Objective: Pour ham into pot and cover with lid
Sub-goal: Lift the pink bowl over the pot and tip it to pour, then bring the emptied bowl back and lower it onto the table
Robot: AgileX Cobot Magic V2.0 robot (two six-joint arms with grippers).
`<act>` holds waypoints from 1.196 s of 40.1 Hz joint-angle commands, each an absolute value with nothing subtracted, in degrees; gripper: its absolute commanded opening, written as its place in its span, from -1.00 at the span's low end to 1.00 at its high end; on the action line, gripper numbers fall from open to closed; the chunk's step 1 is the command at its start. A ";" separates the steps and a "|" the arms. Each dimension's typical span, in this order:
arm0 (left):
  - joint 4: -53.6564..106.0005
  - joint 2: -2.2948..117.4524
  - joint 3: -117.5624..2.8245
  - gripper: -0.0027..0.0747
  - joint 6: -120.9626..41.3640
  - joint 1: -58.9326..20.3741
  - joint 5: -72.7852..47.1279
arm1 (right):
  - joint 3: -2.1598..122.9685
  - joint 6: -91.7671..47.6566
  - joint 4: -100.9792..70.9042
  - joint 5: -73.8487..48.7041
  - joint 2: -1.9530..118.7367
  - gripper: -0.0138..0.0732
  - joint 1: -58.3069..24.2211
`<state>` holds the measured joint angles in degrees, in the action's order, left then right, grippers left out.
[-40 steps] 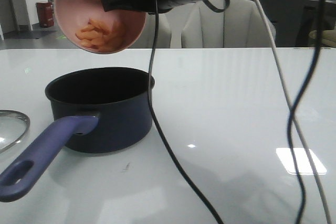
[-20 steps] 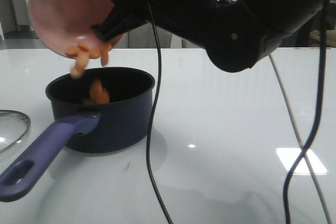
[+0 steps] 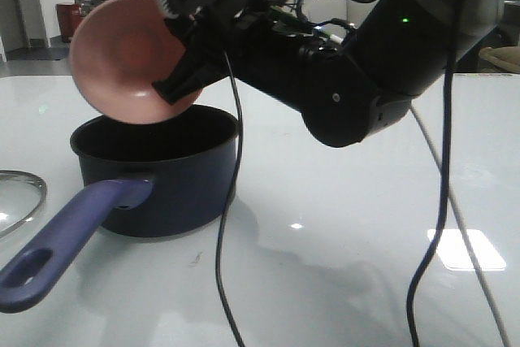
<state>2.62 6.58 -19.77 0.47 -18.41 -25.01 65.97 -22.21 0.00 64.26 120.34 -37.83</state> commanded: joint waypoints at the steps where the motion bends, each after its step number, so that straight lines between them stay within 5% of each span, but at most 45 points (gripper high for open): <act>1: 2.82 7.22 -21.26 0.53 0.63 -18.89 -20.13 | 67.83 -8.27 -4.18 65.63 114.11 -0.38 -37.61; 16: 2.82 7.22 -21.26 0.53 0.63 -18.89 -20.13 | 67.83 -2.13 -9.99 20.92 97.69 -0.38 -36.21; 27: 2.82 7.22 -21.26 0.53 0.63 -18.89 -20.13 | 67.83 -2.13 -11.38 -8.73 89.45 -0.38 -27.20; 48: 2.82 7.22 -21.26 0.53 0.63 -18.89 -20.13 | 67.83 -2.04 -15.01 -31.97 93.43 -0.38 -8.54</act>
<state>2.62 6.58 -19.77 0.47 -18.41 -25.01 65.97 -2.20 -13.87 -32.87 94.15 -10.22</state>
